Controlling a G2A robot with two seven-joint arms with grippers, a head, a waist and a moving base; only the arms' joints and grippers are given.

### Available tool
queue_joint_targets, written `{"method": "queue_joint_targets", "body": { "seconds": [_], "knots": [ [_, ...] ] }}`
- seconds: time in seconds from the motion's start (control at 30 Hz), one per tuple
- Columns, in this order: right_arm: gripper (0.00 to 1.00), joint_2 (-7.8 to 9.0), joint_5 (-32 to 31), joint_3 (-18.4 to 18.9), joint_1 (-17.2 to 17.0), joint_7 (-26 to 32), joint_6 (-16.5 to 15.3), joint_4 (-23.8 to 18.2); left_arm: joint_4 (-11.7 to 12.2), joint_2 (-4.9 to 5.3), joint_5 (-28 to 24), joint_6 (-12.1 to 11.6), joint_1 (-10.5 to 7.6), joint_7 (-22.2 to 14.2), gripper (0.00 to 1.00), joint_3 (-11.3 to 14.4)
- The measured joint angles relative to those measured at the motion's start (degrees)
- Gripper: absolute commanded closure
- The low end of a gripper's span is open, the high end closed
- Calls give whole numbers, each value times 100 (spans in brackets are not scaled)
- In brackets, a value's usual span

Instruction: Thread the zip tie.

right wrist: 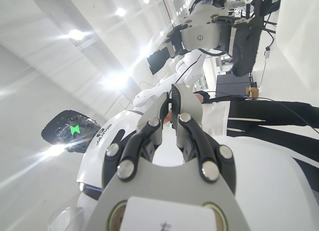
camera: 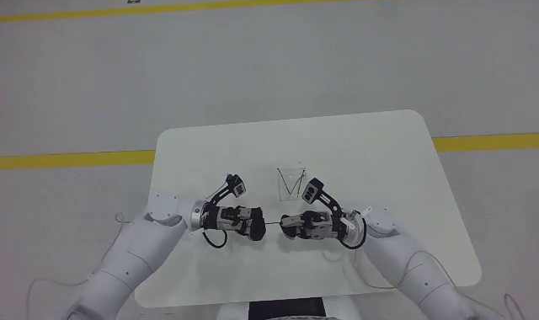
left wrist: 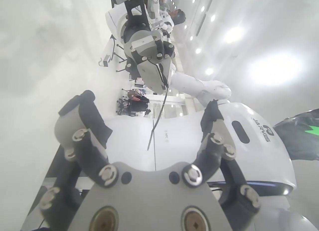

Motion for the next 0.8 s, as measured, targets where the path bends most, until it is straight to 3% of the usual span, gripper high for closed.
{"method": "queue_joint_targets", "body": {
  "seconds": [0.37,0.67,0.8],
  "knots": [
    [100,-30,45,-63,-55,-206,31,-150,-138,-10,-333,60,68,-5,0,116],
    [100,-57,115,-86,-58,-279,-98,-127,-146,5,-283,73,32,6,0,195],
    [100,-56,-3,-92,-103,-526,-46,-239,-270,8,-284,118,89,183,0,196]
  ]
}}
